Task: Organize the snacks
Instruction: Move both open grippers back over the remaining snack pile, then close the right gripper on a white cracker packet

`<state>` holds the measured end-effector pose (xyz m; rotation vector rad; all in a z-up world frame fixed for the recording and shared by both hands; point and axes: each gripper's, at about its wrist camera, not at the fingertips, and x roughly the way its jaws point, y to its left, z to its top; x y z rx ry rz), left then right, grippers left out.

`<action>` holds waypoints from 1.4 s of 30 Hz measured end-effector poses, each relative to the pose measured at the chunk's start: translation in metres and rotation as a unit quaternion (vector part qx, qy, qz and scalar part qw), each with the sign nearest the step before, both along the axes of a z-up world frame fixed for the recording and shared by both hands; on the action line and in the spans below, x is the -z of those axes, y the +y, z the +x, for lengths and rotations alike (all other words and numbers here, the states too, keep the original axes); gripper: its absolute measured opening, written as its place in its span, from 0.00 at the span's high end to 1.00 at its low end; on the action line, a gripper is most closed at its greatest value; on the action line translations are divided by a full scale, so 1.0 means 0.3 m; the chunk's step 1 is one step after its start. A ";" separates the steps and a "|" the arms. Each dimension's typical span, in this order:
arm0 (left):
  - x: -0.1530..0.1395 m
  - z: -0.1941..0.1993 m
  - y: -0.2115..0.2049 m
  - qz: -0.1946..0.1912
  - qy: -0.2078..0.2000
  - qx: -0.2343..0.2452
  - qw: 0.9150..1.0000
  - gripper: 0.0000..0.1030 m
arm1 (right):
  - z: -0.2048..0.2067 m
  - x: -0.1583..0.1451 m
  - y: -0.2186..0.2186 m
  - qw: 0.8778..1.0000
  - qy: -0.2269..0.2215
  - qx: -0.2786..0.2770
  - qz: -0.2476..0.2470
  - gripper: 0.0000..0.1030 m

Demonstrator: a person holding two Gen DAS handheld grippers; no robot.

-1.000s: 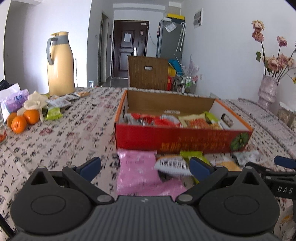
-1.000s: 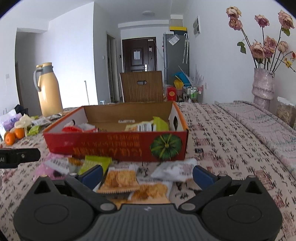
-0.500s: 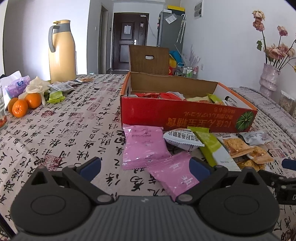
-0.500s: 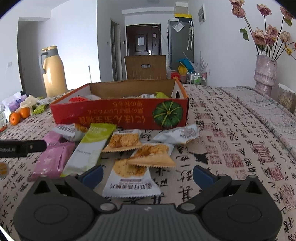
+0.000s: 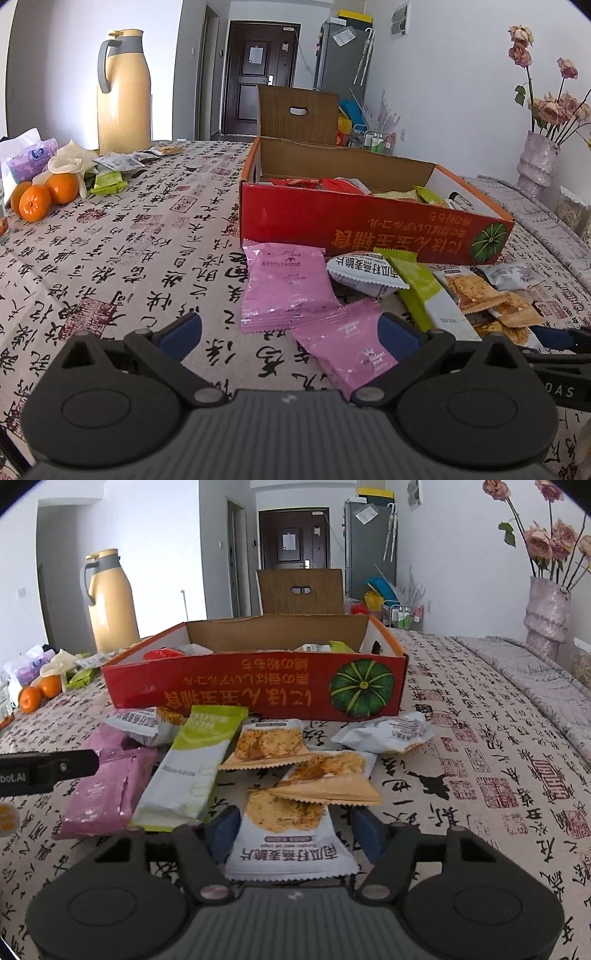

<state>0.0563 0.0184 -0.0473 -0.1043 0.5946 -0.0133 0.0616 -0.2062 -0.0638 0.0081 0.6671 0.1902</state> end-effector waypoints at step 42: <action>-0.029 0.060 -0.127 0.034 0.053 -0.017 0.998 0.00 | -0.122 -0.098 -0.172 0.993 -0.104 0.041 0.045 0.61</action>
